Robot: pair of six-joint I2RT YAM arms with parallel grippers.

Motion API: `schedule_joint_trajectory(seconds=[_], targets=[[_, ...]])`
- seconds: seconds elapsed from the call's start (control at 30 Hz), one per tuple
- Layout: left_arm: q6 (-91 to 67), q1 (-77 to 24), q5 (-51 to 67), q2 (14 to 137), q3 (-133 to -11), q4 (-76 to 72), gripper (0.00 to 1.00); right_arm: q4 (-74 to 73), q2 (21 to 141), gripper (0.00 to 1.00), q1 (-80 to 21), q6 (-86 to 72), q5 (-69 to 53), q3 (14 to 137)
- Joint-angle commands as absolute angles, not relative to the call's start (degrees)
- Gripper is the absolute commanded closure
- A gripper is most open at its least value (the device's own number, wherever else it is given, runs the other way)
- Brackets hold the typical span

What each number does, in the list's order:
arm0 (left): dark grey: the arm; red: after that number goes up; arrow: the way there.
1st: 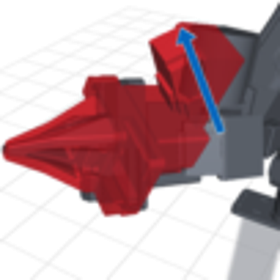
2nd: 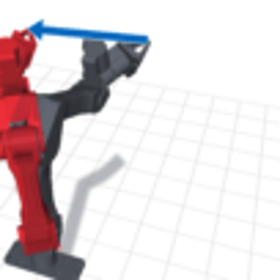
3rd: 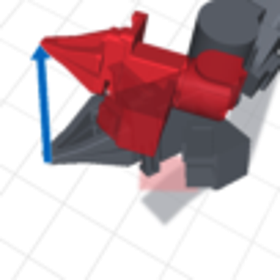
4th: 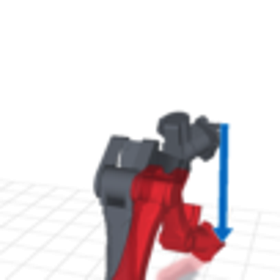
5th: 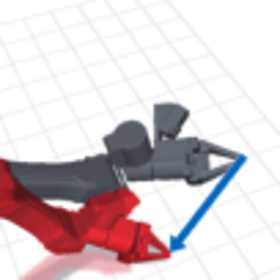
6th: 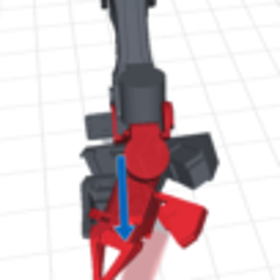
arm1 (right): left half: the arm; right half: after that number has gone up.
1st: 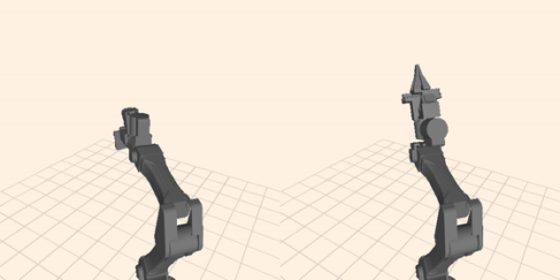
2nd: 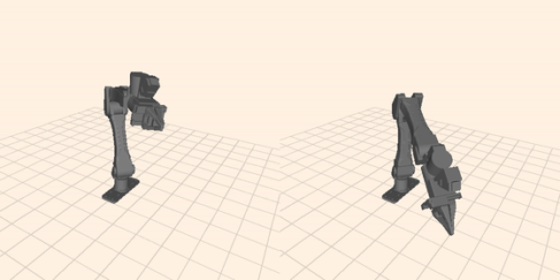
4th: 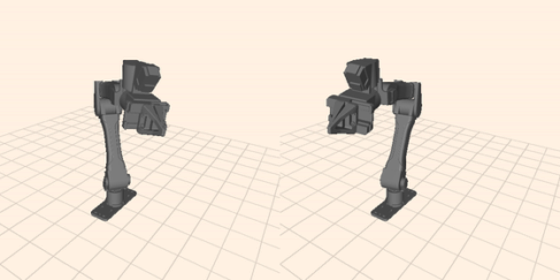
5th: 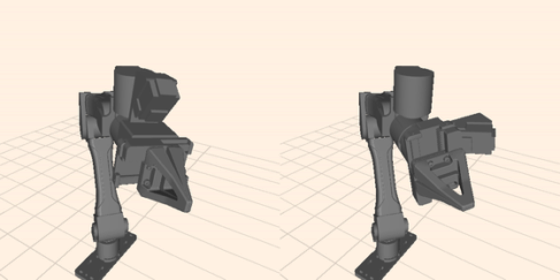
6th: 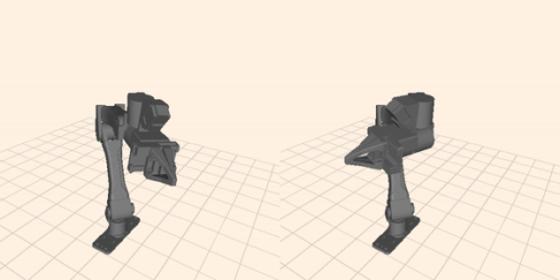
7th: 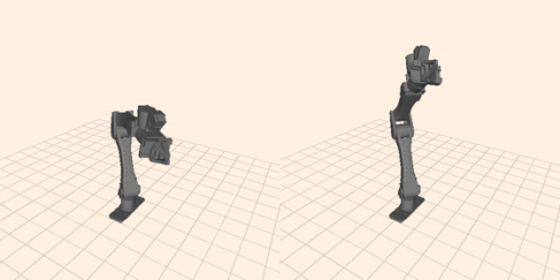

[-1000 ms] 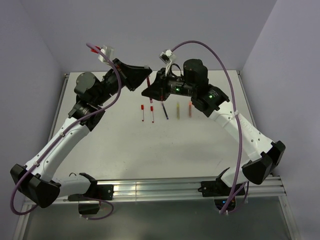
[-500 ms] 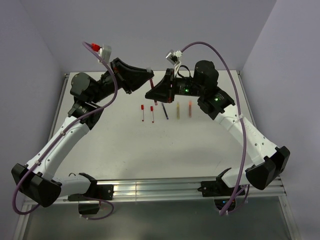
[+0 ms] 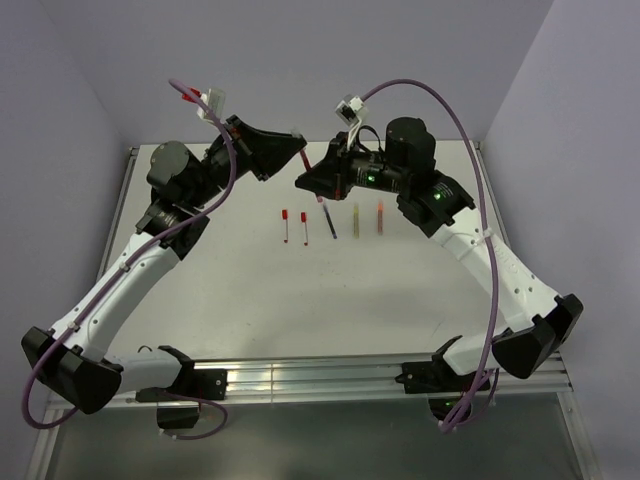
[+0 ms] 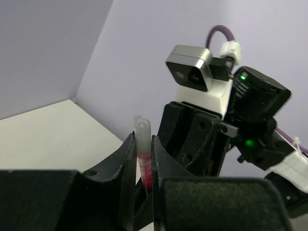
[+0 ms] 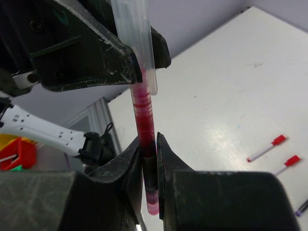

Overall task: Insert the pens into the pen caps
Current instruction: Press the pen cap onto the pen.

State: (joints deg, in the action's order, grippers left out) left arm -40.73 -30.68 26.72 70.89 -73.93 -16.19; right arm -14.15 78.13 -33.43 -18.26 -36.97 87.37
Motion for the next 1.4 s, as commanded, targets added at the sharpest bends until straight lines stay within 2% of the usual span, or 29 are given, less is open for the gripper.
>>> schedule_joint_trajectory(seconds=[0.0,0.53,0.73,0.93,1.37], targets=[[-39.03,-35.77,33.51,70.05,-74.96,-0.18,1.0,-3.33,78.04,1.0,-32.33,-16.79,-11.89,97.03],[-38.85,-42.27,14.15,71.63,-79.72,11.86,1.0,-12.65,85.08,1.0,-40.25,-9.32,5.97,109.68],[-36.13,-41.66,19.23,70.58,-78.75,9.76,1.0,-10.46,82.89,1.0,-39.99,-10.45,-1.13,105.48],[-36.83,-36.57,32.85,69.17,-75.24,3.87,1.0,-5.37,78.85,1.0,-34.9,-16.07,-12.64,99.33],[-35.07,-36.21,39.37,68.03,-71.99,1.23,1.0,1.83,75.15,1.0,-29.71,-21.27,-23.46,93.61]])
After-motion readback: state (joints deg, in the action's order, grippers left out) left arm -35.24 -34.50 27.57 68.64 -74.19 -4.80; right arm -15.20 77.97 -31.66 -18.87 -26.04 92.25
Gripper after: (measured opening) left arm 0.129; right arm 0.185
